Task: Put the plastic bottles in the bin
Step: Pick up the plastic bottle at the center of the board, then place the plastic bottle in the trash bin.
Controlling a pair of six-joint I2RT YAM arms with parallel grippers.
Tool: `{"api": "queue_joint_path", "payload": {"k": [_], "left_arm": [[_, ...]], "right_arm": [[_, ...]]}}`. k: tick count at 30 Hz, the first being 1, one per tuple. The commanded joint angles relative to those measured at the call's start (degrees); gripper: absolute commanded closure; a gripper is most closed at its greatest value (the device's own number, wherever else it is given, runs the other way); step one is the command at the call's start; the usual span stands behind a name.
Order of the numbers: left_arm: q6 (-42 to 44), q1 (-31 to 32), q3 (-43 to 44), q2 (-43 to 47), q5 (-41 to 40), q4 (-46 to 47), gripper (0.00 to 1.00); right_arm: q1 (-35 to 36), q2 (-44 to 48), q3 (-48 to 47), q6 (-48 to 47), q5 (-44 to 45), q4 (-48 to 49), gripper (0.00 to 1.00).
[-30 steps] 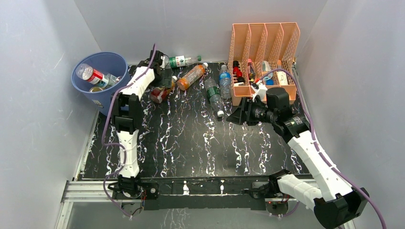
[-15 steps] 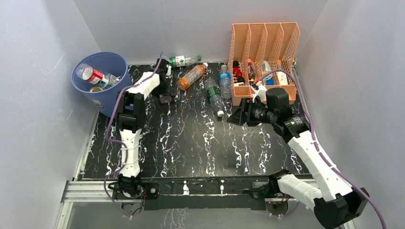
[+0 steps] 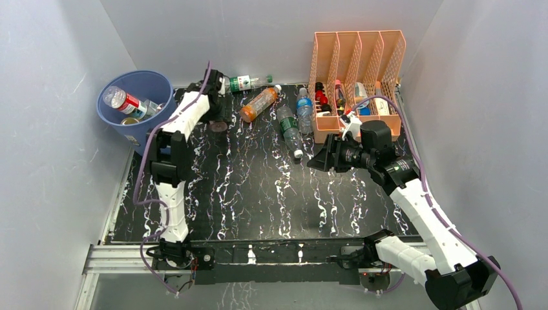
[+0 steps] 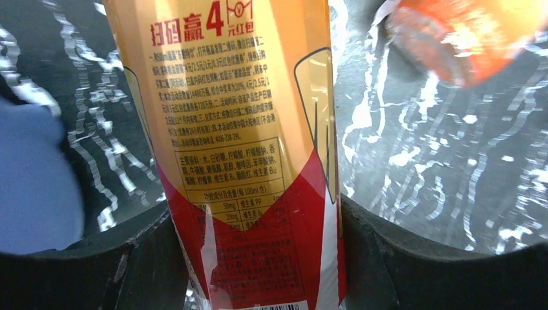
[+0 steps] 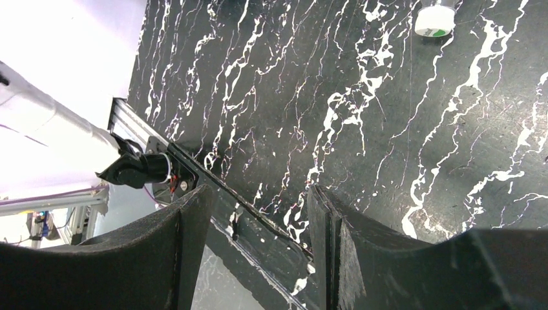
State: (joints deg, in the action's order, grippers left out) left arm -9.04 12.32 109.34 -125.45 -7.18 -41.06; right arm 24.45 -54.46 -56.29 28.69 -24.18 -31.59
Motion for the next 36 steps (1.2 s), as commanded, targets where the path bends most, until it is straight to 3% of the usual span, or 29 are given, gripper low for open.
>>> {"api": "queue_joint_path", "payload": {"k": [1,10,15,21,28,30,31,32,33,36], "left_arm": [[-1.3,-0.1,5.7,13.9,-2.8,-4.4,0.55],[-2.3,-2.8,23.2,21.7,-6.5,-12.0,0.54],[-4.4,-15.6,26.0,23.0,-2.1,-13.1,0.54],[-5.6,-23.9,23.3,24.0,1.3,-12.1,0.53],[-6.1,-25.0,18.2,24.3,3.9,-10.0,0.52],[-6.0,-25.0,15.5,25.6,3.7,-8.6,0.43],[-6.0,-25.0,15.0,25.9,3.0,-8.8,0.32],[-5.9,-25.0,15.0,25.9,2.5,-9.5,0.24],[-6.0,-25.0,15.4,25.8,1.5,-10.2,0.16],[-6.1,-25.2,16.8,25.7,-0.5,-12.3,0.08]], "right_arm": [[0.1,1.3,0.8,1.1,-1.2,2.6,0.33],[0.2,1.8,1.1,1.1,-1.8,2.9,0.33],[0.2,1.9,0.7,1.1,-1.9,2.4,0.33],[0.2,1.9,1.4,1.1,-2.4,3.0,0.33],[0.1,1.5,1.8,1.1,-3.4,4.3,0.33],[0.2,1.4,2.0,1.1,-3.3,4.5,0.33],[0.1,1.3,2.0,-4.9,-3.4,4.5,0.33],[0.2,1.2,2.0,2.8,-3.5,4.5,0.33],[0.2,1.1,2.0,3.8,-3.5,4.6,0.33],[0.1,0.9,2.2,4.0,-3.7,4.9,0.33]]}}
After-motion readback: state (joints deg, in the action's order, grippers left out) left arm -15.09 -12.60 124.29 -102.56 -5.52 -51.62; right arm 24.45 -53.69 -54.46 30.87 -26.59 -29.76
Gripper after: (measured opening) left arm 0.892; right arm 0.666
